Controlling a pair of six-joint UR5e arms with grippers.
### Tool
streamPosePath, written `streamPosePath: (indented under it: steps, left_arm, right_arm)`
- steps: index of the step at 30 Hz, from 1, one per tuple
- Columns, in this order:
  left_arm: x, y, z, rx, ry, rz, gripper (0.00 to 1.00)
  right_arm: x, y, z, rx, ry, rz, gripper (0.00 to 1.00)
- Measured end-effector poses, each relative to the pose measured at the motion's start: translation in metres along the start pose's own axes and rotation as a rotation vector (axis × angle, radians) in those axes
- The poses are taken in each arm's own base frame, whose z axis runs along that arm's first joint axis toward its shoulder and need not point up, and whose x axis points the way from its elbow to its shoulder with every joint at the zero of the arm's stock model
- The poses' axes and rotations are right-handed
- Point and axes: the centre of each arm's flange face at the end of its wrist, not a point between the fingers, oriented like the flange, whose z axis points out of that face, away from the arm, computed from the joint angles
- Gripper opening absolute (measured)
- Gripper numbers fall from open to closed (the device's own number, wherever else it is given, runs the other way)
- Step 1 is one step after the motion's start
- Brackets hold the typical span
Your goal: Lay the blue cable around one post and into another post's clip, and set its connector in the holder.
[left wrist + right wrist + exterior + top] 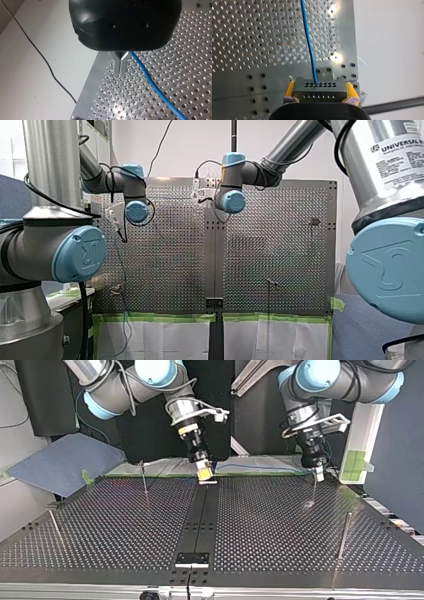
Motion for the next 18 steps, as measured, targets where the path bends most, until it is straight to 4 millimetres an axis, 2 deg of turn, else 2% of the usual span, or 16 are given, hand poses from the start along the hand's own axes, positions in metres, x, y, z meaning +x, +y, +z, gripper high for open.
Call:
streamPosePath:
  steps: [5,18]
  left_arm:
    - [-0.003,0.005,0.006,-0.017,-0.005,-0.004,0.0]
    - [-0.013,0.035,0.034,-0.065,-0.041,-0.053,0.0]
  right_arm:
    - [-0.004,-0.009,0.008,0.021,-0.025,-0.017,0.0]
    - [0.024,-0.019,0.029,0.031,0.02,-0.011,0.0]
